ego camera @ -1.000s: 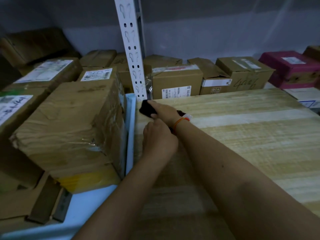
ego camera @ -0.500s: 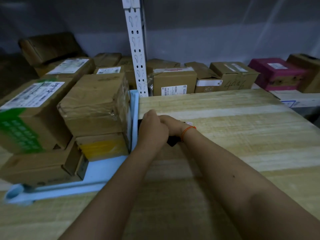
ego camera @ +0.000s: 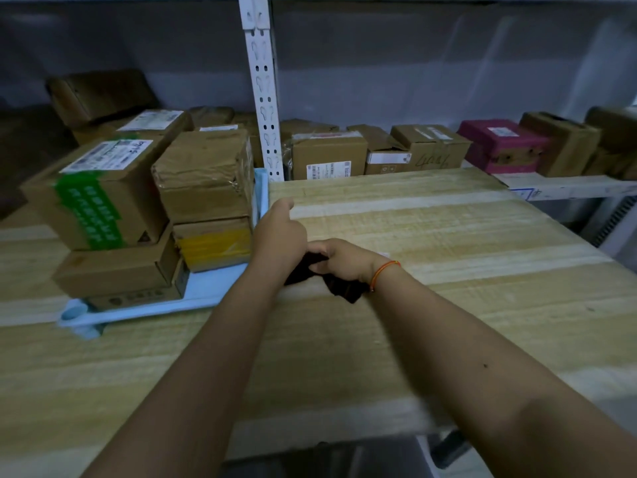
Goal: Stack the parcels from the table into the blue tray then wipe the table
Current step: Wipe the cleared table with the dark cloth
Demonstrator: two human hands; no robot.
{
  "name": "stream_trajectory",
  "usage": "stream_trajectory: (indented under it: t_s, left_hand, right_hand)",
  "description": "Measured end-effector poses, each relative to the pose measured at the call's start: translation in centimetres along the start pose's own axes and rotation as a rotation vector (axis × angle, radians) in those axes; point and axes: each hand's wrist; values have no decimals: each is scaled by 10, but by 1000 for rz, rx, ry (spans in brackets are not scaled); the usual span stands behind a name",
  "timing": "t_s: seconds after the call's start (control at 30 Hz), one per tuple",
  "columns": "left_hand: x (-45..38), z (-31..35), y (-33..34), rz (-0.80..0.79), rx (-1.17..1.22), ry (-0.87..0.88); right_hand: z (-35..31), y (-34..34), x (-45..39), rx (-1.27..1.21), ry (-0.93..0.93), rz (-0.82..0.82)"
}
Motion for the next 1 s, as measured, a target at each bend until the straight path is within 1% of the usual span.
stream_trajectory:
  t_s: [0.1,0.27,0.47,0.53,0.57,0.63,0.7,0.73,0.77,0.87,1.0]
  left_hand:
    - [11,-3,-3,34,16,-1]
    - [31,-6,-6,43,63,-8]
    - [49,-5,-12,47,113,-4]
    - [52,-4,-12,50,131,-2]
    - [53,-3,-12,47,136,-1]
    - [54,-2,-13,39,138,-2]
    - [53,-2,-15,38,153,-1]
    - [53,-2,-16,41,169,0]
    - [52,-3,-17,46,185,-1]
    - [53,-4,-20,66,224,-15]
    - [53,-9,-18,86,204,-10]
  right_hand:
    - [0,7,18,-34,38,3]
    - [4,21,43,-50,3,17]
    - [7,34,78,-88,8,63]
    - [2,42,83,-134,39,131]
    - [-4,47,85,-161,54,197]
    - [-20,57,85,-166,95,418]
    - [-39,68,85,-96,184,662]
    - [-51,74,87,-58,222,725]
    - [-61,81,87,-16,242,748]
    - [-84,110,85,107,258,749]
    - [-82,153,74,340,309,765]
Point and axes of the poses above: each hand's wrist, its own x-axis away from the middle knuckle, its own y-axis out of the palm, z = x × y, and after that the axes turned 3 degrees about -x, right-handed
